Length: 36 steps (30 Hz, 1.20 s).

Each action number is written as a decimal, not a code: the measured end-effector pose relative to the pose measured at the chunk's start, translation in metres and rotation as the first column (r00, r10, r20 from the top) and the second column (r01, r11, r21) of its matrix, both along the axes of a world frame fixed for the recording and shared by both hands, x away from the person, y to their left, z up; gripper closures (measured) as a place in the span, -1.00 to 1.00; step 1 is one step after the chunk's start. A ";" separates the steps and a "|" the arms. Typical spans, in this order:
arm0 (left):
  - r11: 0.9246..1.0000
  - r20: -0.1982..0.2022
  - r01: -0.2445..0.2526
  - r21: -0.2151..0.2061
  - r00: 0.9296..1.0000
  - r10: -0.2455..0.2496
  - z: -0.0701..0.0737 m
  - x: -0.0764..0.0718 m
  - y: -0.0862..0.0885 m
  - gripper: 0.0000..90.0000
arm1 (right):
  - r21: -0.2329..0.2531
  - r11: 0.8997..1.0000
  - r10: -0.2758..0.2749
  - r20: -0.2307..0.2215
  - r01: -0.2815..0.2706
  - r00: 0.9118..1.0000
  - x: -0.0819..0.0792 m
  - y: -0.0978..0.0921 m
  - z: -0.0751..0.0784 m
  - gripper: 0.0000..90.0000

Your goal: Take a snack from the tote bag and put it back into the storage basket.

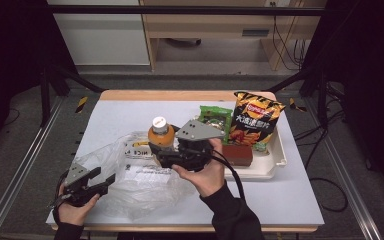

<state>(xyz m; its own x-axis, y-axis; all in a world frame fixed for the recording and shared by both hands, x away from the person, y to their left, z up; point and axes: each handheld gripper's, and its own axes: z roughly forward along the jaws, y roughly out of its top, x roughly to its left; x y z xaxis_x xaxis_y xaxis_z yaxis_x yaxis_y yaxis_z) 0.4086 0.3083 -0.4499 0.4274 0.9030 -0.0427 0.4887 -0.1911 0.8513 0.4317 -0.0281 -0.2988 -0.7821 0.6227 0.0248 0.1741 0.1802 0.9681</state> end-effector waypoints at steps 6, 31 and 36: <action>1.000 0.018 0.003 -0.001 1.000 -0.003 0.003 -0.002 -0.001 -0.19 | -0.006 0.999 -0.048 0.012 0.048 0.999 0.002 -0.023 0.006 -0.32; 1.000 0.053 0.015 -0.020 0.999 -0.014 0.013 -0.006 -0.002 -0.27 | -0.015 0.979 -0.204 0.000 0.204 0.979 0.011 -0.103 0.002 -0.32; 1.000 0.058 0.017 -0.020 0.998 -0.015 0.014 -0.006 -0.002 -0.31 | -0.003 0.971 -0.241 -0.004 0.241 0.971 0.012 -0.122 -0.001 -0.32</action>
